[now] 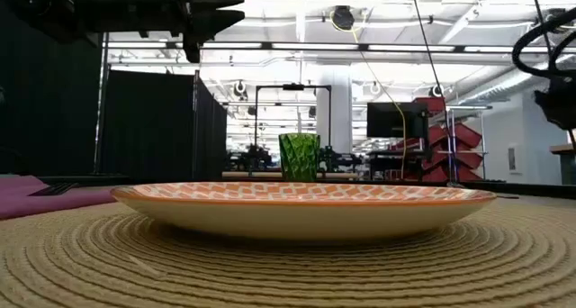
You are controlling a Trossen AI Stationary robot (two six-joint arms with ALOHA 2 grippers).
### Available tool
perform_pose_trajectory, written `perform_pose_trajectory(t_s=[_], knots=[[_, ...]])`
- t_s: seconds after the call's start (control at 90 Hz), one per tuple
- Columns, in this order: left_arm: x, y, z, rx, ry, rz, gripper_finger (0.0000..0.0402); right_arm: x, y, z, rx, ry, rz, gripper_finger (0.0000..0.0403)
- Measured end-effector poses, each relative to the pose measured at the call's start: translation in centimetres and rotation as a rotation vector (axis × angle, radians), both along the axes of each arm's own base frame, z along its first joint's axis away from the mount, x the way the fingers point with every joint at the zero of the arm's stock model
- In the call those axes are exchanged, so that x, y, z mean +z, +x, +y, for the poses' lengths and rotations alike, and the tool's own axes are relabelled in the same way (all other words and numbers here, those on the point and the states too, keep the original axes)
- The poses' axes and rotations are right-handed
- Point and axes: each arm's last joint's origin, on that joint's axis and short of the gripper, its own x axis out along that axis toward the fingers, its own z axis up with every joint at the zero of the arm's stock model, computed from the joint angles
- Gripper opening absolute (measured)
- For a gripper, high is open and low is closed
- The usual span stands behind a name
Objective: Set table place
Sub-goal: Move the black knife to the right of the brown placemat
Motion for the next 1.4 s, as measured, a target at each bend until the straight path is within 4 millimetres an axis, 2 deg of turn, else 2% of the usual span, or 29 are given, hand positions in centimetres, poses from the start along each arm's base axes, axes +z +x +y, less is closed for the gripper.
perform_pose_trajectory(t_s=[0.222, 0.367, 0.467, 0.644, 0.844, 1.4], knots=[[0.0, 0.0, 0.0, 0.0, 0.0, -0.001, 0.0118, 1.1, 2.1, 2.6, 0.043, 0.185, -0.295, 0.0], [0.0, 0.0, 0.0, -0.001, 0.0, -0.001, 0.0118, 1.3, 2.2, 4.7, 0.057, 0.213, -0.267, 0.0], [0.0, 0.0, 0.0, 0.0, 0.0, -0.001, 0.0118, 1.1, 3.0, 6.3, 0.064, 0.243, -0.27, 0.0], [0.0, 0.0, 0.0, -0.001, 0.0, -0.002, 0.0118, -0.8, 4.9, 8.3, 0.105, 0.254, -0.198, 0.0], [0.0, 0.0, 0.0, -0.001, -0.002, -0.005, 0.0118, -1.2, 6.3, 8.7, 0.128, 0.244, -0.2, 0.0], [0.0, 0.0, 0.0, -0.003, -0.001, -0.004, 0.0118, -1.2, 7.5, 7.5, 0.14, 0.239, -0.215, 0.0]])
